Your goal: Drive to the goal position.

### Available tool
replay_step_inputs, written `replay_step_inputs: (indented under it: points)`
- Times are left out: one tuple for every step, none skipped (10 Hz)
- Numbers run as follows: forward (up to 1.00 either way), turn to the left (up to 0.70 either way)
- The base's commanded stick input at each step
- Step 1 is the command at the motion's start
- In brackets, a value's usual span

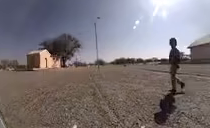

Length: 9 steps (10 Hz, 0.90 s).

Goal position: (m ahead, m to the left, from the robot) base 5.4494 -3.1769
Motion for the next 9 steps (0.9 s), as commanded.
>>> replay_step_inputs:
  points:
    - [0.70, 0.00]
    - [0.70, 0.00]
    - [0.70, 0.00]
    - [0.70, 0.00]
    - [0.70, 0.00]
    - [0.70, 0.00]
    - [0.70, 0.00]
    - [0.70, 0.00]
    - [0.70, 0.00]
